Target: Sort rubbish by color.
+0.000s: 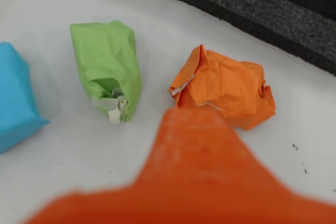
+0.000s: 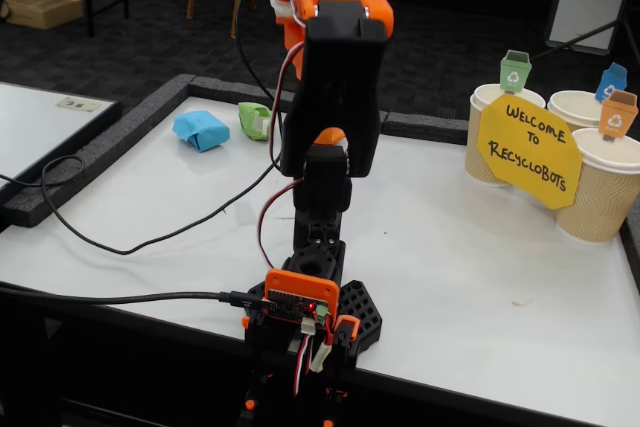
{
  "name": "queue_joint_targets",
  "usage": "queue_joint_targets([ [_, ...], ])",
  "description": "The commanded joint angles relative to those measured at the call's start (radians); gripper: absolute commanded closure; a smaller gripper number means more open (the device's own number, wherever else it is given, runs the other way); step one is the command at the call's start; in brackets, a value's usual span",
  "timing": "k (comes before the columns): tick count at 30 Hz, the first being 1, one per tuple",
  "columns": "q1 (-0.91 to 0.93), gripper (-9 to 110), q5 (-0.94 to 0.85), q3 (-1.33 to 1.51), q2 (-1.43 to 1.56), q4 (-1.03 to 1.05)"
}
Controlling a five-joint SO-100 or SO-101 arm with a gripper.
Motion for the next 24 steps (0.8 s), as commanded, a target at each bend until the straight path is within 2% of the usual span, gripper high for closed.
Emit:
queue_joint_targets([
  [1,0.021,95,0.014,-0.133,-0.029,-0.048],
  [9,0.049,95,0.017,-0.163,-0.175,-0.110],
  [24,0.077,95,0.008,-0.383,-0.367,-0.095],
])
